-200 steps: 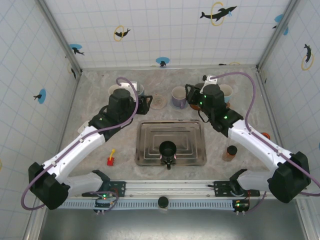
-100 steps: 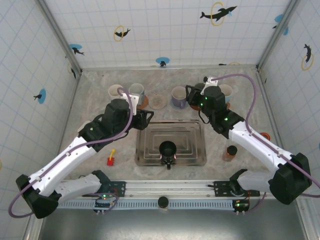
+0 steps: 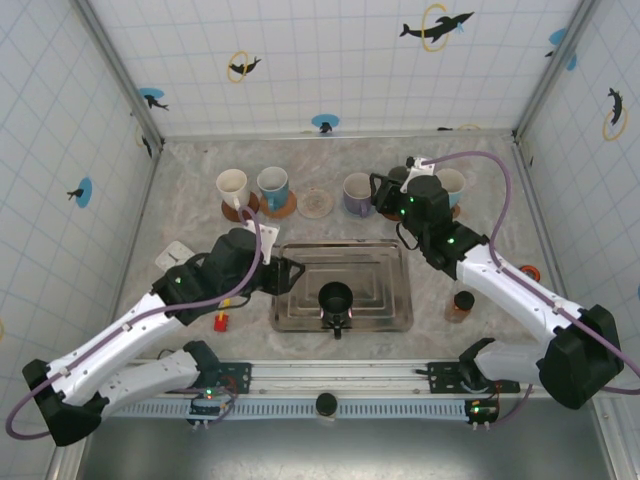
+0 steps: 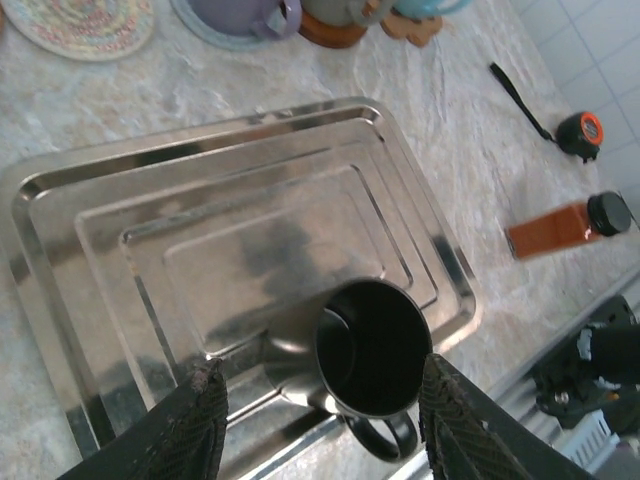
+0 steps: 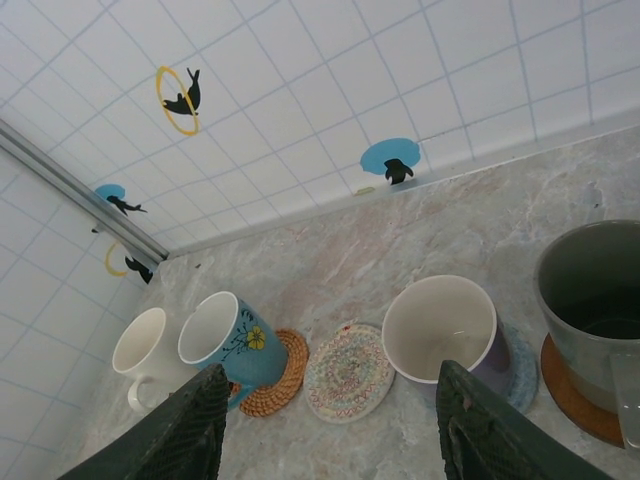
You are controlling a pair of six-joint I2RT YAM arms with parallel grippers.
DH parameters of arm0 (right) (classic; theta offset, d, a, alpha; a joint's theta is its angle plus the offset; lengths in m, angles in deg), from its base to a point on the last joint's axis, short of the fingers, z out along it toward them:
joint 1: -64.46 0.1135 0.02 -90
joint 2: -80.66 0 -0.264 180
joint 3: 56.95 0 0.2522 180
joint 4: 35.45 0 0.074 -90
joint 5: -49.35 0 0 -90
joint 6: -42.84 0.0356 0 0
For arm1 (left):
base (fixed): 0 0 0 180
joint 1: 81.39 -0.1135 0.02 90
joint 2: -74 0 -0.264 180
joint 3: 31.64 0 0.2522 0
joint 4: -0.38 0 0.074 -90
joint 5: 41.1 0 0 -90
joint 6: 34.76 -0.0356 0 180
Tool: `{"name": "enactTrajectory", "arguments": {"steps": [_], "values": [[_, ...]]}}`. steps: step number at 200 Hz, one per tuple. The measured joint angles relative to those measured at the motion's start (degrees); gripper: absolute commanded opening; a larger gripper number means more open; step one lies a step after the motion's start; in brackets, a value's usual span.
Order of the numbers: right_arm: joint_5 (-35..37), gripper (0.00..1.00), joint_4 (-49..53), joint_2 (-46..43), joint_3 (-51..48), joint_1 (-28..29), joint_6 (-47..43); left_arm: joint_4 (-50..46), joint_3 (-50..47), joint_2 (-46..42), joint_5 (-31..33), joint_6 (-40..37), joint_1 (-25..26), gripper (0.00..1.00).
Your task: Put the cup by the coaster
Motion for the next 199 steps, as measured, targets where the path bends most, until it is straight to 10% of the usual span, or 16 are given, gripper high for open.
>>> {"name": "enactTrajectory", "arguments": {"steps": [199], "values": [[1.4,0.70,-0.2,-2.8,-2.5,-0.8,0.2,5.1,-6.3,17.4,1.5,8.6,19.6,0.62]]}}
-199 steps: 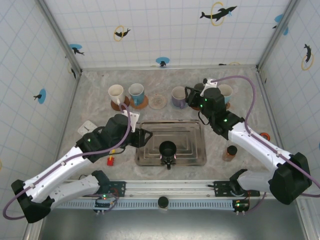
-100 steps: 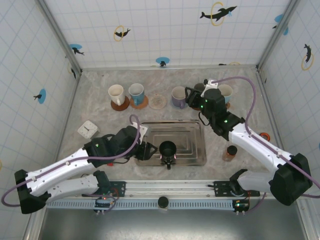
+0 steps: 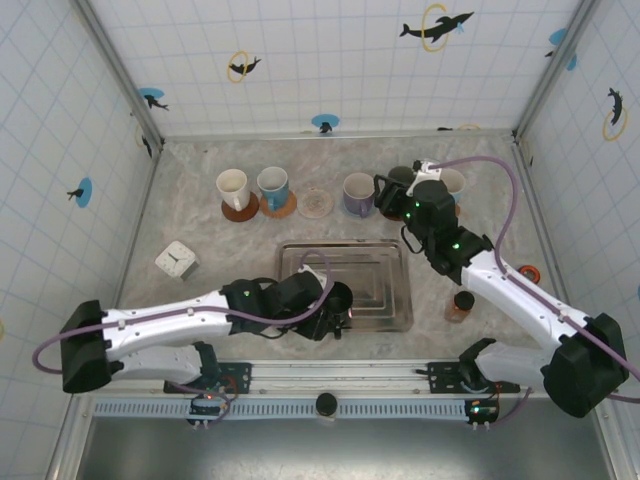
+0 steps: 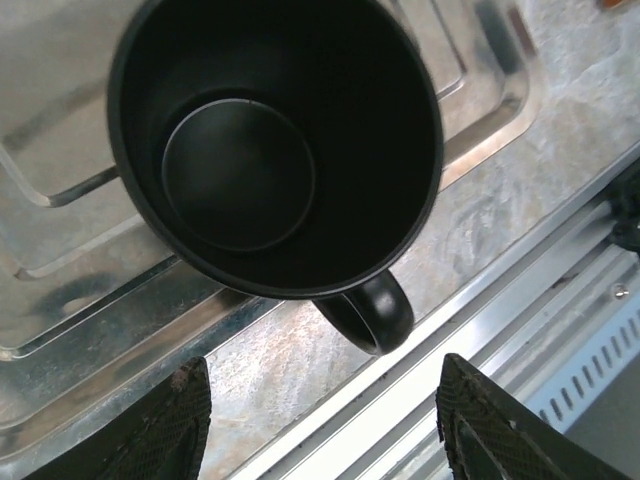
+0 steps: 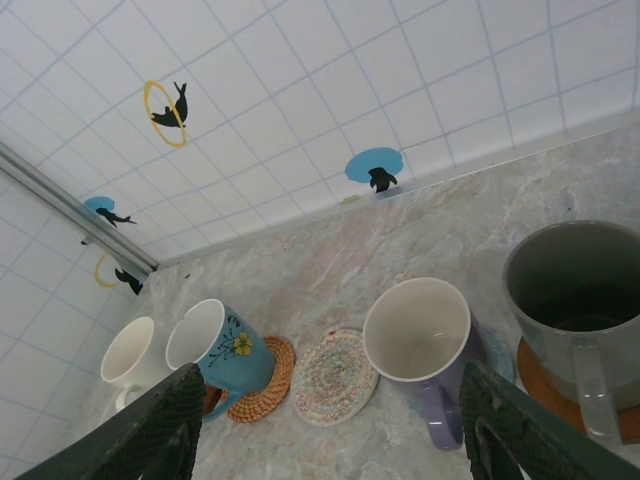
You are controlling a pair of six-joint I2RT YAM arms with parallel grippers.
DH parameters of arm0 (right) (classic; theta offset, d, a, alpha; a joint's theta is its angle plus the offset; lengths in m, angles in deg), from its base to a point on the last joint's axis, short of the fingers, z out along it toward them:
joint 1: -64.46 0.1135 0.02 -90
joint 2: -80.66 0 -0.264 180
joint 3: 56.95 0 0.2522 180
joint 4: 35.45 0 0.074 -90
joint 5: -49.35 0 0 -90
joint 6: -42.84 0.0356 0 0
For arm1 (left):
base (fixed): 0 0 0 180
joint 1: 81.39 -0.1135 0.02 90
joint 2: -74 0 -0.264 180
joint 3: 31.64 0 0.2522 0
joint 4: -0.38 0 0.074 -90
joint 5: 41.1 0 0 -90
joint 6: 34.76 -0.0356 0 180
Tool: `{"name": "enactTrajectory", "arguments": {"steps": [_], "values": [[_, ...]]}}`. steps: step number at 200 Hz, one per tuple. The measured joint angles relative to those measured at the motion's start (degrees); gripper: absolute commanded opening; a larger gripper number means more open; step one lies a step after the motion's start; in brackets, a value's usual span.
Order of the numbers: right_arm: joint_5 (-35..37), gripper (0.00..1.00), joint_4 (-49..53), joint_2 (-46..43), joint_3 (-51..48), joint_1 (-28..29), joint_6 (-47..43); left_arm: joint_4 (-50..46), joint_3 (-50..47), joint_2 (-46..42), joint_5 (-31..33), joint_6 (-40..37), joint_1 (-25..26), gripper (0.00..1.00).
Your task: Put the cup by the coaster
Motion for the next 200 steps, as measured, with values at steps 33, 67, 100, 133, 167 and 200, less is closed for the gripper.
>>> {"name": "enactTrajectory", "arguments": {"steps": [33,67,100,133,167,200], "values": [[0.1,0.72,0.0,-0.3,-0.2,-0.3,0.0,0.2,0.5,3.5,0.0,0.0,0.3,0.63],[0.1,0.73,0.0,-0.3,-0.2,-0.5,0.1,0.7,1.5,4.2,-0.1,-0.1,0.5,0.64],[-0.1,0.73,-0.1,-0.3,-0.2,-0.7,0.2,1.5,2.0,4.5,-0.5,-0.3,0.5,0.65],[-0.1,0.75,-0.1,-0.2,-0.2,-0.8,0.2,1.9,2.2,5.8,-1.1,-0.5,0.5,0.65],[-0.2,0.76,-0.1,-0.2,-0.2,-0.8,0.2,1.9,2.3,7.1,-1.3,-0.5,0.5,0.66],[-0.3,0.76,-0.1,-0.2,-0.2,-0.8,0.2,1.9,2.7,8.1,-1.4,-0.5,0.5,0.66]]}}
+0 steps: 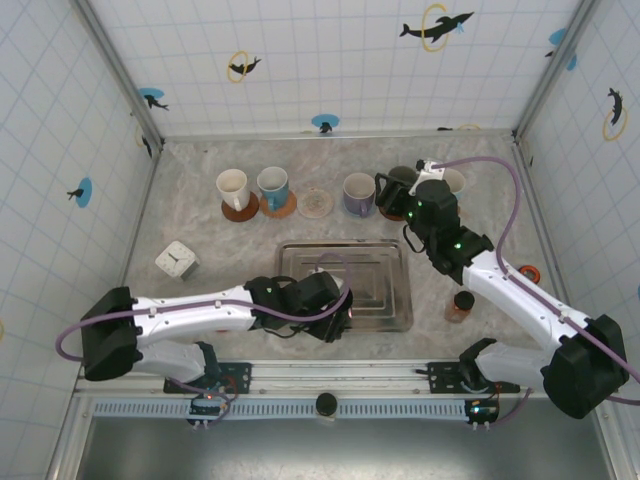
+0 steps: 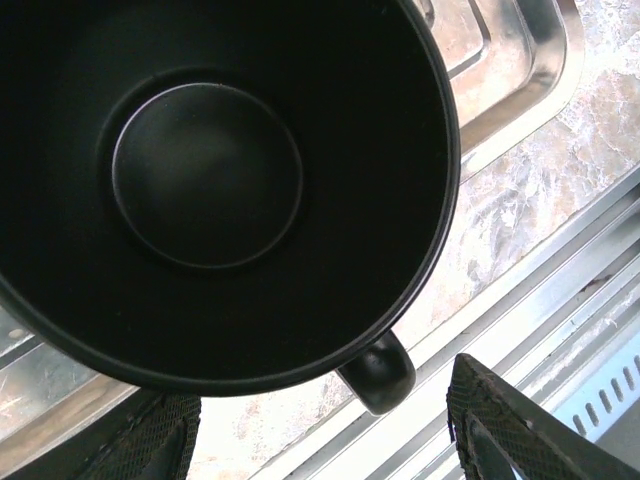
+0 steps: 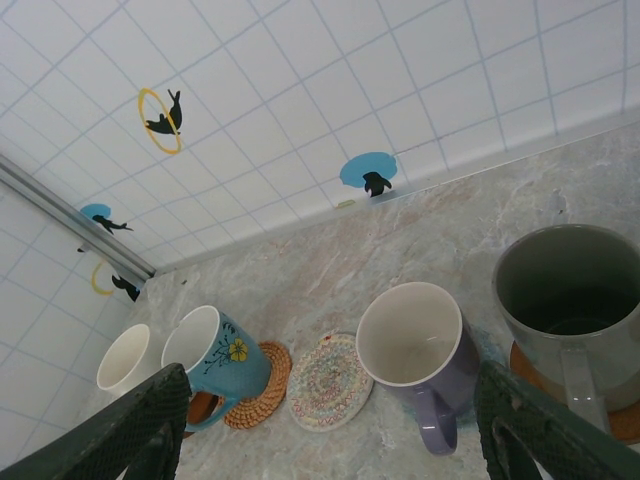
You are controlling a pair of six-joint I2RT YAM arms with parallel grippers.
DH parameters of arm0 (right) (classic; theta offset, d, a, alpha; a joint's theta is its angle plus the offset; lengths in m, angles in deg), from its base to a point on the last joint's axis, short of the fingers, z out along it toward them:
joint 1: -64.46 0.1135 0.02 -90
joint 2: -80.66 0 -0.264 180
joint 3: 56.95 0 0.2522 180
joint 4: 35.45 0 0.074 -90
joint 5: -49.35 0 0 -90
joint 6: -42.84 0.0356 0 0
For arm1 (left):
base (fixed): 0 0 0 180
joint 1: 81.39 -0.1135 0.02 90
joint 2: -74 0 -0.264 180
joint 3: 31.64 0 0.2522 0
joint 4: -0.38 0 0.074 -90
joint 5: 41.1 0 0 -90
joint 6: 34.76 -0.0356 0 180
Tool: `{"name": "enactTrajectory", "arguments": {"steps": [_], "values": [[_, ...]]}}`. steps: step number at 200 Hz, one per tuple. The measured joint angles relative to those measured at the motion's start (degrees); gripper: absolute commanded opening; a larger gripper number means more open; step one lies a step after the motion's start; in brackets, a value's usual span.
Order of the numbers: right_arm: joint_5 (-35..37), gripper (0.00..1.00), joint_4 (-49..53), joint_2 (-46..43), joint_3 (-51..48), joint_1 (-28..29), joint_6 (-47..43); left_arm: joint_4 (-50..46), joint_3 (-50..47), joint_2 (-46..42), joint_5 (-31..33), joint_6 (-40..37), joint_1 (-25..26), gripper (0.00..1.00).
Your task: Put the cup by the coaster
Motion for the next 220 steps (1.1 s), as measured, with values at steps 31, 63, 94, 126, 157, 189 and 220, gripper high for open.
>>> {"name": "enactTrajectory", "arguments": {"steps": [31,63,94,126,157,189,220], "values": [[0.0,0.76,0.0,0.0,0.0,0.0,0.0,0.4,0.3,1.5,-0.1,0.0,0.0,0.66],[0.0,0.76,0.0,0.0,0.0,-0.4,0.0,0.4,0.8,3.6,-0.1,0.0,0.0,0.65],[-0.2,0.77,0.0,0.2,0.0,-0.5,0.0,0.3,1.6,4.9,0.1,0.0,0.0,0.64],[-0.3,0.77,-0.2,0.4,-0.1,-0.7,0.0,0.0,2.1,5.9,0.7,0.0,0.0,0.60],[-0.6,0.77,-0.2,0.4,-0.1,-0.9,0.2,-0.3,2.2,6.8,1.9,0.0,0.2,0.56],[-0.8,0.77,-0.2,0.4,-0.2,-1.1,0.2,-0.8,2.6,7.3,3.1,0.0,0.2,0.51],[-1.0,0.77,-0.4,0.4,-0.9,-1.1,0.2,-1.8,3.0,7.6,4.3,0.2,0.2,0.47]]}}
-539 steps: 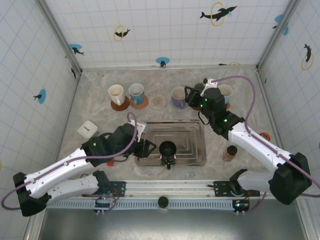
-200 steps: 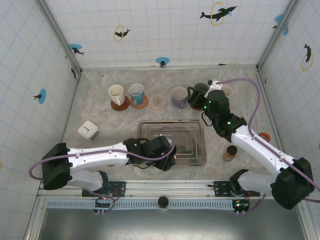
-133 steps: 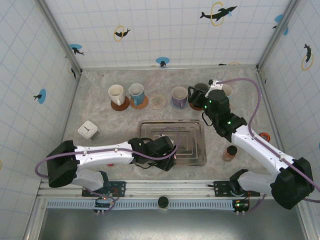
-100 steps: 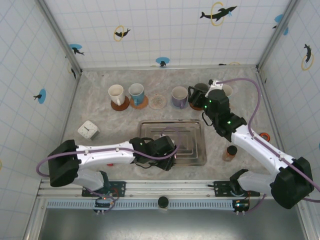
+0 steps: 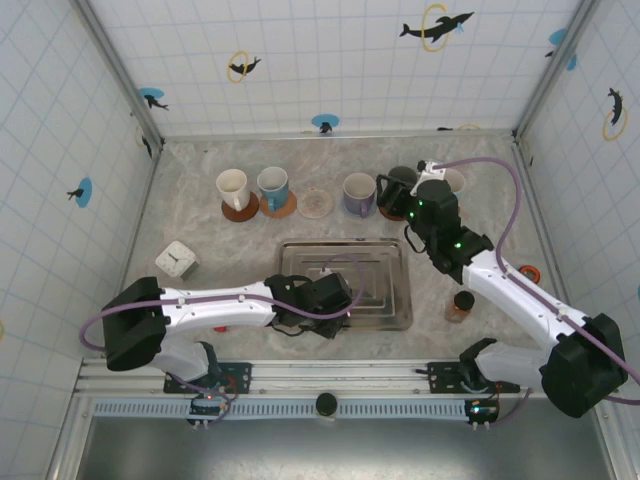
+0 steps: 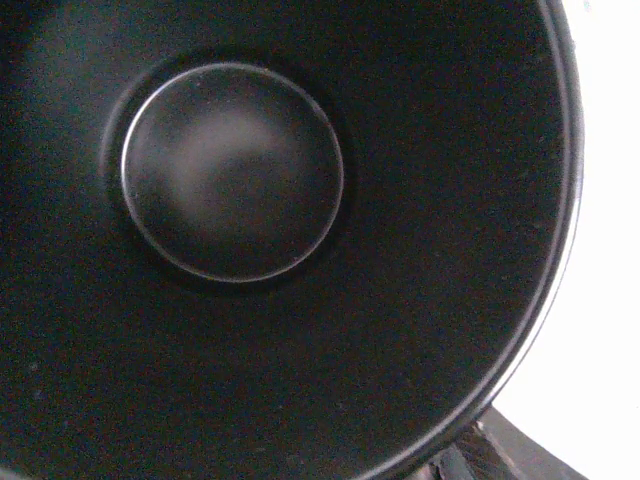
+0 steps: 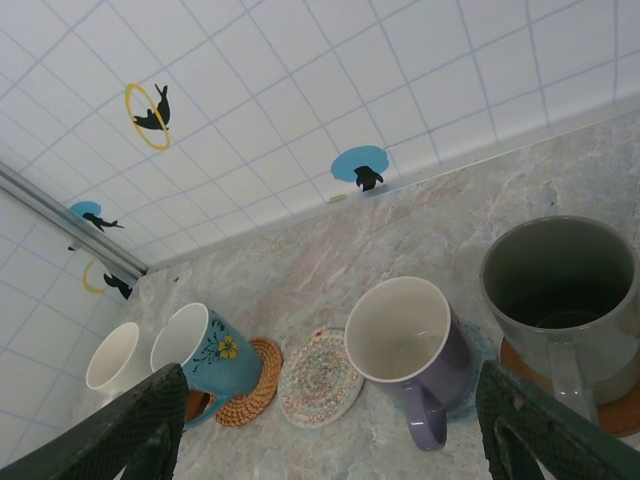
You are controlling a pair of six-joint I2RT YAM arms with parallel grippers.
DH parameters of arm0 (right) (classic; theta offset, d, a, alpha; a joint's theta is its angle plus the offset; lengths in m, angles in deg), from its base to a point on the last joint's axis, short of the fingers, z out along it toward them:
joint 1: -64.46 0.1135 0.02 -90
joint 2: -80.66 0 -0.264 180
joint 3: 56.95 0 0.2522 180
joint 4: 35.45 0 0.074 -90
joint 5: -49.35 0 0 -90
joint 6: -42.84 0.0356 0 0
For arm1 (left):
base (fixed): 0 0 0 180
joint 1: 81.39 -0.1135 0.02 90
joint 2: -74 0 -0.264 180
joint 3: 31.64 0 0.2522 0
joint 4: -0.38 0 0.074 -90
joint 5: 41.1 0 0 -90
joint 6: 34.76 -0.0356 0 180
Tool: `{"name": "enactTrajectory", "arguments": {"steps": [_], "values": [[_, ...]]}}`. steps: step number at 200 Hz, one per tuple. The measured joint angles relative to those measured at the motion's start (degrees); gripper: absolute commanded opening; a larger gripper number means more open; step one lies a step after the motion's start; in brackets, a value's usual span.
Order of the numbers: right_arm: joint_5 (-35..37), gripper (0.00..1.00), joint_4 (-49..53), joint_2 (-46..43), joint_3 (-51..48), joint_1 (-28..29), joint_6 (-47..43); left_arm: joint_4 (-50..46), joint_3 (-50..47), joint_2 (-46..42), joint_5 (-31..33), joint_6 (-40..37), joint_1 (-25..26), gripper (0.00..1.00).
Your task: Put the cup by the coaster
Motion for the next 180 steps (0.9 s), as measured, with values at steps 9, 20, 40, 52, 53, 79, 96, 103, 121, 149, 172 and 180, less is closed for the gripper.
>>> {"name": "enactTrajectory", "arguments": {"steps": [9,20,40,52,53,79,96,103,121,149,172,180], "values": [[-0.1,0.77,0.0,0.0,-0.1,-0.1,0.0,-0.3,0.0,0.0,0.4,0.1,0.0,0.47],[-0.1,0.77,-0.1,0.0,-0.1,-0.3,0.0,-0.8,0.0,0.0,0.9,0.1,0.0,0.47],[-0.1,0.77,-0.3,0.0,-0.1,-0.3,0.1,-1.7,0.0,0.0,1.9,0.3,0.0,0.47],[-0.2,0.77,-0.2,0.0,-0.1,-0.4,0.1,-2.2,0.0,0.0,2.5,0.4,0.0,0.47],[-0.2,0.77,-0.3,0.0,-0.1,-0.4,0.2,-2.3,0.0,0.0,2.6,0.5,0.0,0.47],[-0.2,0.77,-0.3,0.0,-0.1,-0.4,0.2,-3.3,0.0,-0.1,3.9,1.2,0.0,0.47],[-0.2,0.77,-0.3,0.0,-0.1,-0.4,0.2,-3.4,0.0,-0.4,4.6,1.4,0.0,0.46],[-0.2,0.77,-0.3,0.0,-0.1,-0.4,0.2,-3.4,0.0,-0.5,4.8,1.4,0.0,0.46],[-0.2,0.77,-0.3,0.0,-0.1,-0.6,0.2,-3.3,0.0,-1.2,4.9,1.4,-0.1,0.45],[-0.3,0.77,-0.2,0.0,-0.1,-0.6,0.2,-2.8,0.0,-1.7,4.7,1.3,-0.1,0.45],[-0.4,0.77,-0.3,0.0,-0.1,-0.6,0.2,-2.7,0.0,-1.7,4.4,1.2,-0.1,0.44],[-0.4,0.77,-0.3,0.1,-0.1,-0.6,0.2,-2.6,0.0,-1.5,4.2,1.2,-0.1,0.44]]}}
